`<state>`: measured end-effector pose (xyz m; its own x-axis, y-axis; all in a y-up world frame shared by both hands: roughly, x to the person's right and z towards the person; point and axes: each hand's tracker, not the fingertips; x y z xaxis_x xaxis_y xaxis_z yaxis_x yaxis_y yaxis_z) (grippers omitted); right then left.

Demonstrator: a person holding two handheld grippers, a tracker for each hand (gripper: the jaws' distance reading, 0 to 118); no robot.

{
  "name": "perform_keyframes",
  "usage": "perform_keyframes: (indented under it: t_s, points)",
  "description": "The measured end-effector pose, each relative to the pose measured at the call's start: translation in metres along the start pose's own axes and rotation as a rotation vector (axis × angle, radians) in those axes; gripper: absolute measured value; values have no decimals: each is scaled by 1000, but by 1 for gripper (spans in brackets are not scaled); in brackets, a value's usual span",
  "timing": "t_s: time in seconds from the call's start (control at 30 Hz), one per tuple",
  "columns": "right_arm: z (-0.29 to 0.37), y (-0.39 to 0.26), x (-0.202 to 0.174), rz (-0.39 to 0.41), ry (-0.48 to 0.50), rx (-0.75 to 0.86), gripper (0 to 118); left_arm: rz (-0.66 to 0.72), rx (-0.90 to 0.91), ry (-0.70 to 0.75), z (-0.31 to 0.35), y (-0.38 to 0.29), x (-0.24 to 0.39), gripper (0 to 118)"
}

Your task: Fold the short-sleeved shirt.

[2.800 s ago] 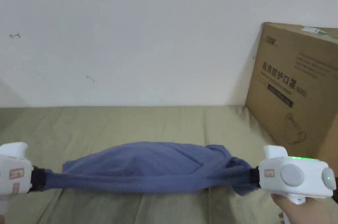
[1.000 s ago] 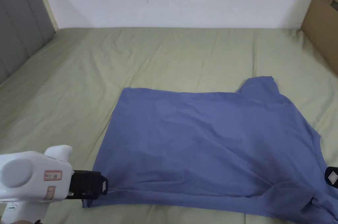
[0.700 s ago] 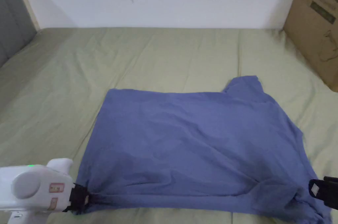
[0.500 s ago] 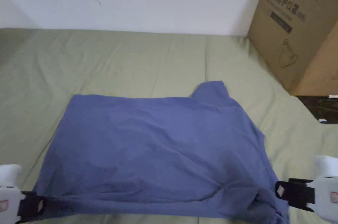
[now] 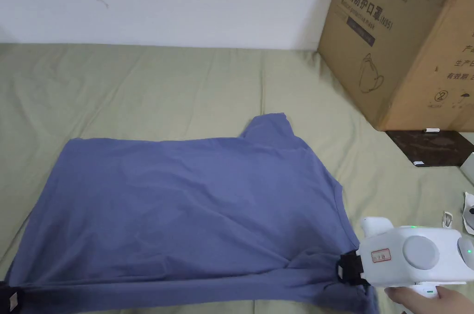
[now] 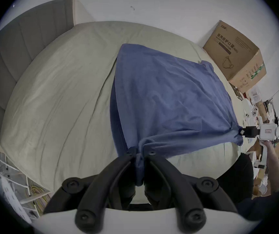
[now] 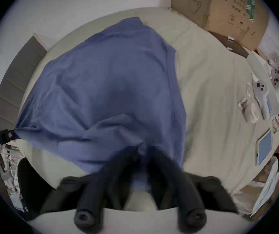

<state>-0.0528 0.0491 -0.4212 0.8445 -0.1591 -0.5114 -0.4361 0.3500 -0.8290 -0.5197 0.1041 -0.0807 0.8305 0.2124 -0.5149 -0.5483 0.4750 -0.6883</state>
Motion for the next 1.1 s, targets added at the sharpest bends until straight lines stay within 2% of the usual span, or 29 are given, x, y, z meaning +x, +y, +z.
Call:
perform_keyframes:
  t_s: [0.03, 0.13, 0.3, 0.37, 0.47, 0.57, 0.67, 0.8, 0.83, 0.87, 0.9, 0.93, 0.97, 1.0, 1.03, 1.1]
  points:
    - [5, -3, -2, 5, 27, 15, 9, 5, -5, 0, -1, -1, 0, 7]
    - [26, -14, -6, 50, -8, 103, 7, 22, -22, 3, -4, -5, -2, 7]
    - [68, -19, 2, -18, 59, 245, 6, 38, -39, 11, -7, 0, 0, 7]
    - [78, -12, 3, -18, 65, 298, 6, 46, -54, -3, -11, 15, 0, 7]
    - [83, 19, 1, 33, 39, 362, 6, 62, -30, -17, -16, 51, 2, 7]
    - [71, 69, -4, 77, 15, 356, 6, 54, -19, -9, -32, 96, 7, 7]
    - [42, 124, -8, 152, -51, 330, 6, 8, -41, 15, -63, 139, 14, 7]
    - [-7, 176, -15, 168, -88, 290, 6, -15, -66, 61, -111, 176, 16, 8]
    - [-20, 184, -17, 179, -101, 275, 6, -11, -75, 71, -121, 181, 16, 14]
    - [-29, 189, -20, 197, -133, 256, 7, -4, -94, 96, -129, 183, 15, 27]
    - [-38, 191, -23, 211, -179, 242, 10, 6, -102, 117, -135, 183, 13, 49]
    - [-42, 190, -24, 207, -203, 250, 28, 15, -101, 115, -139, 181, 10, 83]
    - [-44, 188, -25, 195, -207, 265, 55, 35, -95, 112, -139, 179, 8, 95]
    - [-43, 184, -24, 167, -203, 286, 90, 66, -69, 105, -134, 175, 5, 94]
    - [-45, 180, -18, 125, -179, 303, 116, 100, -47, 88, -130, 170, 2, 94]
    - [-36, 167, -10, 57, -105, 369, 117, 157, -2, 27, -117, 160, -3, 94]
